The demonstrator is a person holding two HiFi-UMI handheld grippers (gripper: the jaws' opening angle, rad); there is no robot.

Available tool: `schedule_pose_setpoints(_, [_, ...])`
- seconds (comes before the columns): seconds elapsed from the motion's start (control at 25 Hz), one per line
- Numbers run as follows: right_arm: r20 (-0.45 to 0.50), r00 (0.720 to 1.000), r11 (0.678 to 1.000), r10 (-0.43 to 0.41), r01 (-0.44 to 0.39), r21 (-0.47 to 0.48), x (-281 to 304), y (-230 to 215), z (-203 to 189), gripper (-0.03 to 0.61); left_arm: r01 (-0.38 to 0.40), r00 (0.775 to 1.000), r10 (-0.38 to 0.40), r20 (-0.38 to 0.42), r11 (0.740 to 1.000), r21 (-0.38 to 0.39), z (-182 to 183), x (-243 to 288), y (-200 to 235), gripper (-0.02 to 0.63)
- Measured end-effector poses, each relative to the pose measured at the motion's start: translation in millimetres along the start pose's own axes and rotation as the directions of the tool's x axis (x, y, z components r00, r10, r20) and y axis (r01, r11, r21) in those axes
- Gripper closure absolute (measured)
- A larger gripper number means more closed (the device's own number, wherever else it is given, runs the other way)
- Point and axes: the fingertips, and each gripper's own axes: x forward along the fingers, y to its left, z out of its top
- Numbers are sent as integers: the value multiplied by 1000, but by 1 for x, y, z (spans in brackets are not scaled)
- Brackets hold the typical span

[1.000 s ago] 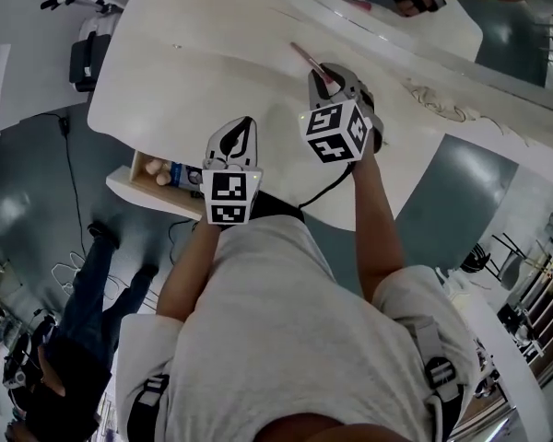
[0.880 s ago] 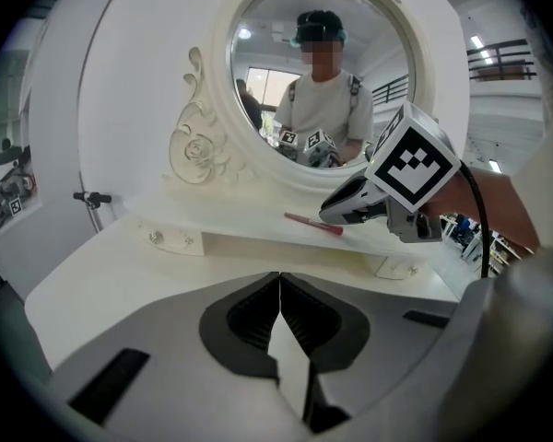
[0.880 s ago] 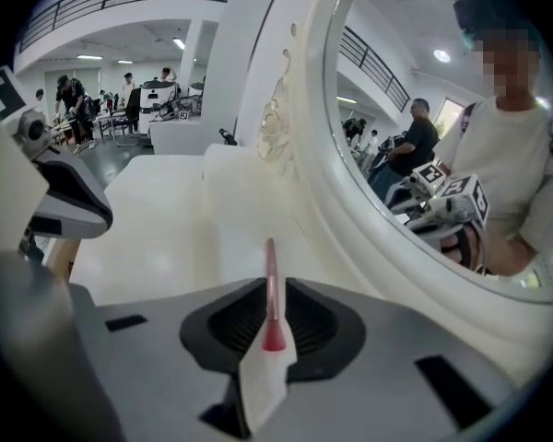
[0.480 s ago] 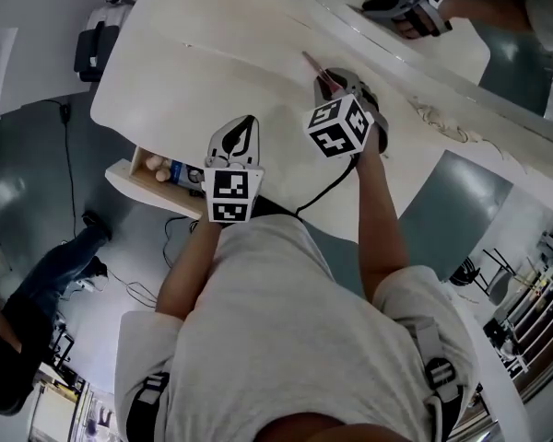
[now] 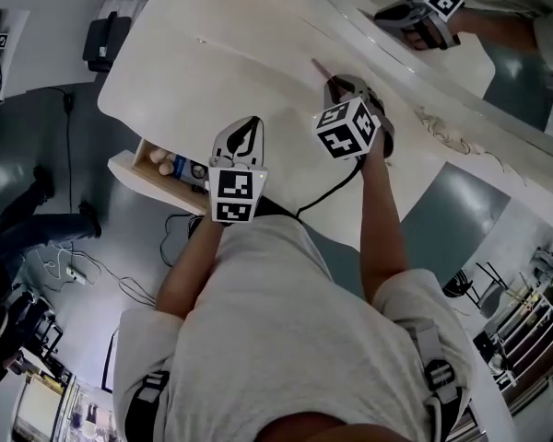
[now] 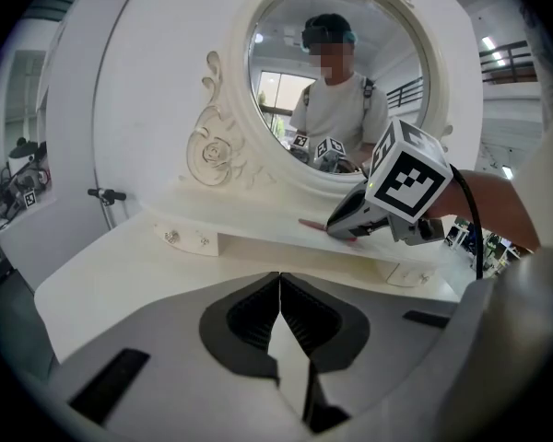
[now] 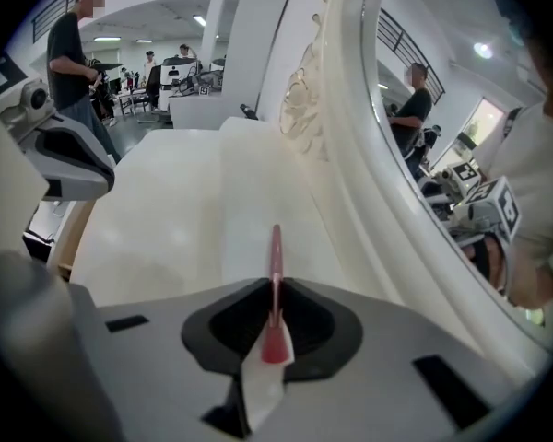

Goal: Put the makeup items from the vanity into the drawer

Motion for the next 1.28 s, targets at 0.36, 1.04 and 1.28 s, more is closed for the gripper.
schedule_pose_setpoints(0.36, [66, 997, 1000, -28, 29, -10, -15, 24, 21, 525, -10, 1000, 10, 8, 1000, -10, -14, -21, 12, 606])
schedule_pose_setpoints(1.04, [136, 990, 998, 29, -21, -58, -46, 94, 48, 525, -24, 999, 24, 35, 999, -24, -32, -66, 21, 606])
schedule_pose_setpoints(1.28, [155, 985, 992, 71, -54, -111, -51, 130, 61, 525, -43, 998, 45, 41, 998, -41, -43, -83, 31, 606])
